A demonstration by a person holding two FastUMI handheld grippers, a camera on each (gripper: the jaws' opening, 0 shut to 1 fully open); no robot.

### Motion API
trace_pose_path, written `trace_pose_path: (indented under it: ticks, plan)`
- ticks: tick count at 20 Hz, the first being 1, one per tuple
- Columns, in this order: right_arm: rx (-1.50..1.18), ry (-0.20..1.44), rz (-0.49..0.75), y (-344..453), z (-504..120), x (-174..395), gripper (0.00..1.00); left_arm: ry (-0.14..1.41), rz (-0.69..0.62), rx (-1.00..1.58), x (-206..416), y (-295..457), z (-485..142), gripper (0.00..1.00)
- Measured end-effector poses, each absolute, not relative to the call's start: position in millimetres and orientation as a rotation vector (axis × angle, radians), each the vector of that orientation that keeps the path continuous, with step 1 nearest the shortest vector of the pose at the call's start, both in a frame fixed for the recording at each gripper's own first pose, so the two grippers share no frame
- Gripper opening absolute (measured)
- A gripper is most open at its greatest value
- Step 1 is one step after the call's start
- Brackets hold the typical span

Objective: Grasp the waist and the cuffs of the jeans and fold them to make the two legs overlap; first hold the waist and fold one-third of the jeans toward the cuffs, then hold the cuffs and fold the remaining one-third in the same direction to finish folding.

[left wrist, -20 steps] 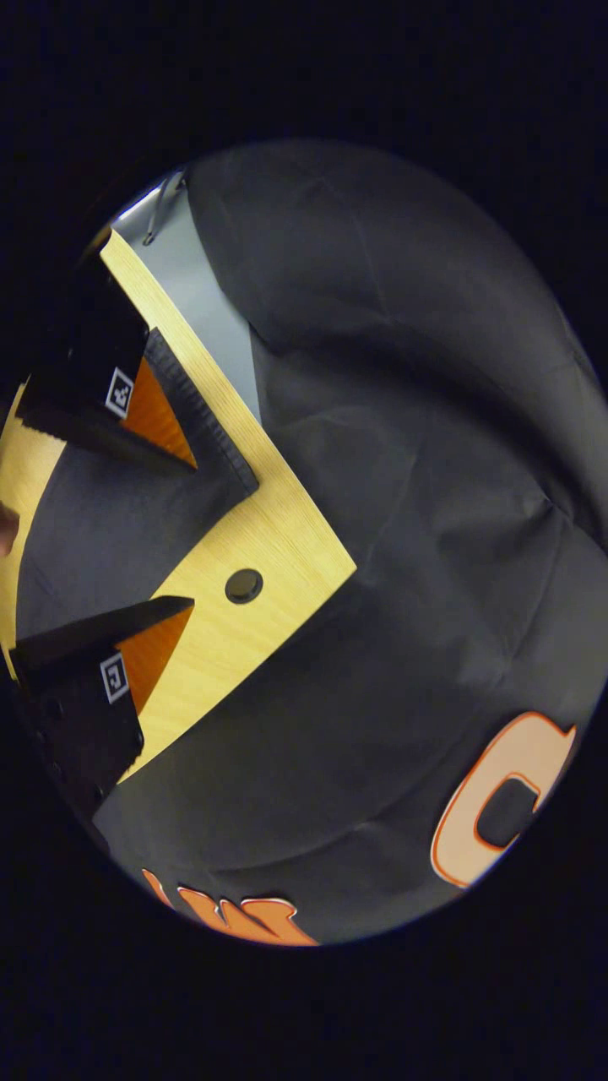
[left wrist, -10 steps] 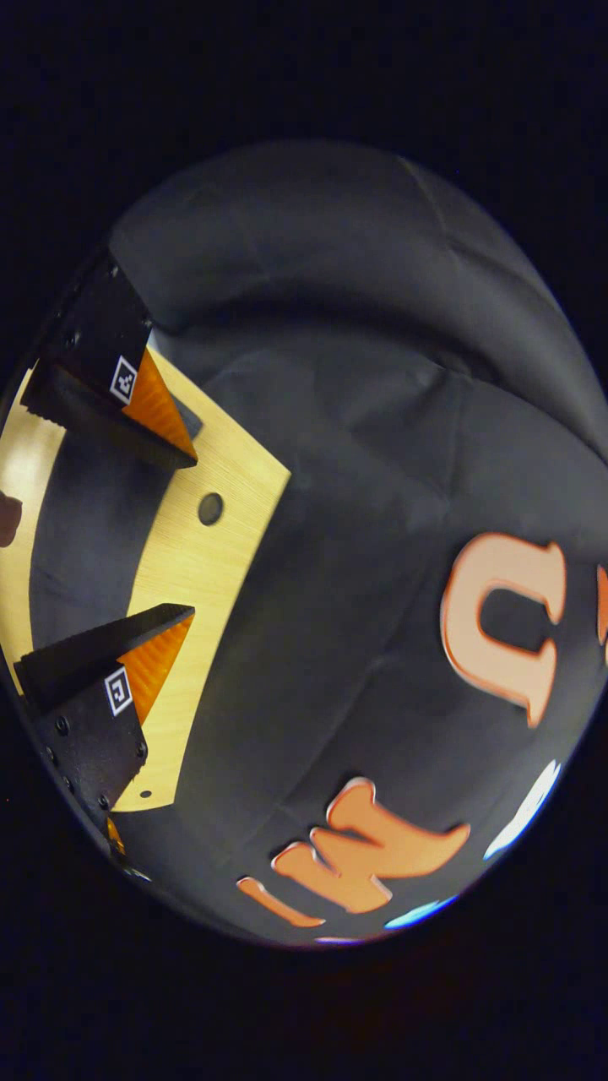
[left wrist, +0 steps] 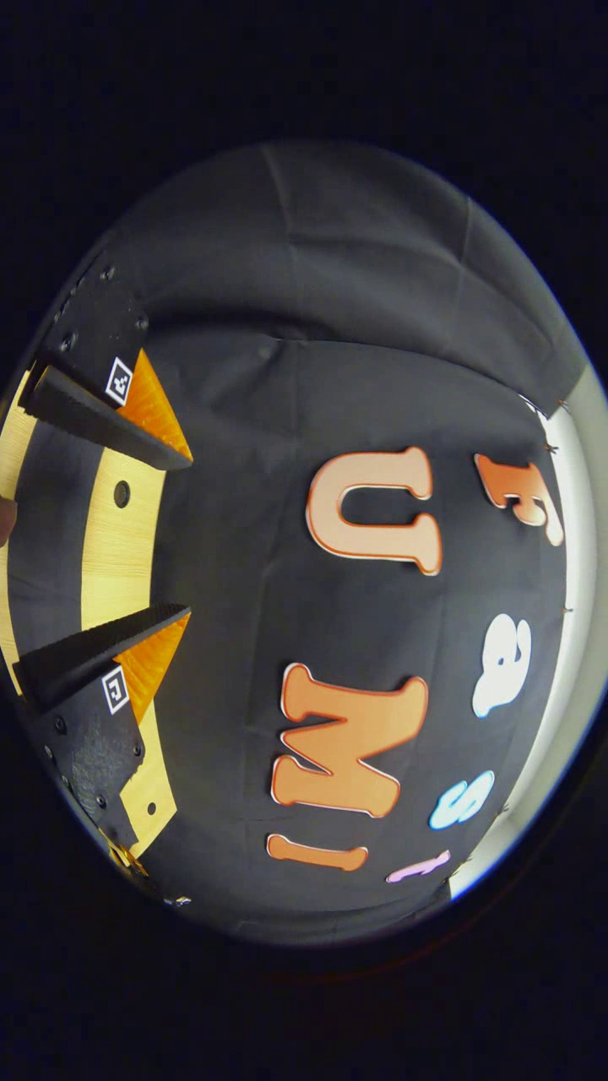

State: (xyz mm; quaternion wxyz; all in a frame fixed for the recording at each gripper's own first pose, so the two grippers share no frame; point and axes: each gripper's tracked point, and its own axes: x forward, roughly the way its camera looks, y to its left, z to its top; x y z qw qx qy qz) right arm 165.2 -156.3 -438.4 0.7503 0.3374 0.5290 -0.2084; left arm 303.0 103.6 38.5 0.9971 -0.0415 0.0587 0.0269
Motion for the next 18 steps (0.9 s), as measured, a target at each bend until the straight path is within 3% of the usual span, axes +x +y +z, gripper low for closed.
trace_pose_path:
  ticks: [5,8,9,10,13,15,17,18]
  plan:
    - [0.727,1.161,-0.474,-157.0,-451.6,173.6,0.97,0.015,0.038,-0.029,280.1,65.2,69.9,0.95]
    - [0.706,1.171,-0.471,-159.6,-459.7,174.0,0.97,-0.003,0.047,0.008,258.3,43.9,77.7,0.95]
    - [0.701,1.177,-0.465,-158.3,-463.1,173.7,0.96,-0.007,0.046,0.011,253.9,34.7,78.8,0.91]
    - [0.698,1.186,-0.457,-156.0,-466.8,172.0,0.97,-0.008,0.048,0.015,248.0,26.9,79.7,0.95]
    - [0.681,1.172,-0.449,-156.4,-467.4,176.8,0.96,0.006,0.044,0.003,233.1,-1.6,72.9,0.95]
    - [0.651,1.158,-0.447,-155.9,-469.4,176.0,0.96,0.006,0.062,0.031,226.5,-13.2,66.4,0.91]
    - [0.584,1.136,-0.430,-156.2,-472.1,177.6,0.91,0.023,0.062,0.038,218.9,-31.4,57.9,0.95]
    - [0.560,1.134,-0.413,-152.4,-473.9,175.6,0.79,0.036,0.038,0.037,217.1,-43.5,51.2,0.95]
